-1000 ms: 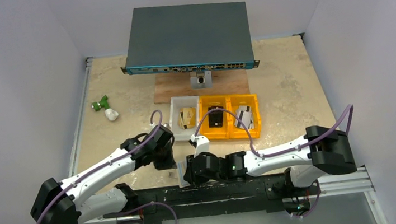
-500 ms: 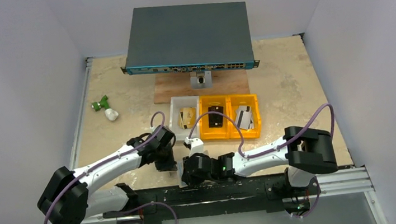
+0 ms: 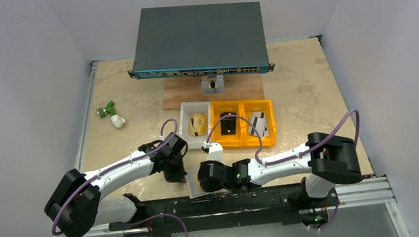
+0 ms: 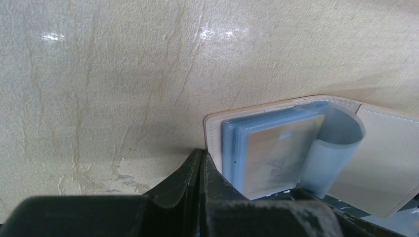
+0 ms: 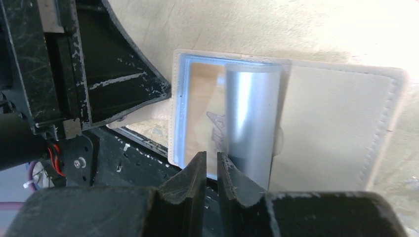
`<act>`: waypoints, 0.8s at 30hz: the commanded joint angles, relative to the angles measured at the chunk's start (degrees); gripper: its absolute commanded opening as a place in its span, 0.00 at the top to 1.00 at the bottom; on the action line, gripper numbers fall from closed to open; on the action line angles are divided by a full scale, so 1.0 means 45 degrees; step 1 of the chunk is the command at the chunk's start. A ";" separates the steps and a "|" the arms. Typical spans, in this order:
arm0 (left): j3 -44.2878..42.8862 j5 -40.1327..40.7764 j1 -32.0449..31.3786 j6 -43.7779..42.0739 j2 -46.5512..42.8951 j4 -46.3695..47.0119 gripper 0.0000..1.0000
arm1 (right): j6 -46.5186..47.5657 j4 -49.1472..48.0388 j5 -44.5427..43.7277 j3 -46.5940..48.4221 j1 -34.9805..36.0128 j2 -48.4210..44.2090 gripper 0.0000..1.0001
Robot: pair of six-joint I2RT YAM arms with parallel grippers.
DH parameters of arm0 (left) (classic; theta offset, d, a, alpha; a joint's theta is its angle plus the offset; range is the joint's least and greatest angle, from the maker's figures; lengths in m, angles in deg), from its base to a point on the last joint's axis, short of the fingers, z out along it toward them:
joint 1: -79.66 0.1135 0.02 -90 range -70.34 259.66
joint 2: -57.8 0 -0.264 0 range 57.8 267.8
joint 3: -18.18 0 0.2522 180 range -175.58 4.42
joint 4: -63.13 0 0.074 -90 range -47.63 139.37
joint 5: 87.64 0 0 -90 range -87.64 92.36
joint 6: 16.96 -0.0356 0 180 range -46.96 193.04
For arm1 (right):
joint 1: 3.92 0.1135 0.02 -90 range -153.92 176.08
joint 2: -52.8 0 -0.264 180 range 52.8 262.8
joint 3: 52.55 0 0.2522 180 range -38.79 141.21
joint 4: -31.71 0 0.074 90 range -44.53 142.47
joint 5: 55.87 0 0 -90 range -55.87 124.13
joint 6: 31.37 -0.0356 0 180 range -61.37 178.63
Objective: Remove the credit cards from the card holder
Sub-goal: Open the card holder at the center of the board.
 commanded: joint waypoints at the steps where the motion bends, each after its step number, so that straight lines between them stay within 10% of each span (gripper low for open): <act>1: -0.0535 0.0317 0.0064 -0.0541 0.0048 -0.0258 1.00 | -0.0630 0.1311 -0.1047 0.0120 -0.0176 -0.0528 0.86; 24: -0.1262 -0.1357 -0.0746 -0.1613 -0.0268 0.0147 1.00 | -0.1073 -0.3601 0.2040 -0.3989 -0.1967 -0.2697 0.63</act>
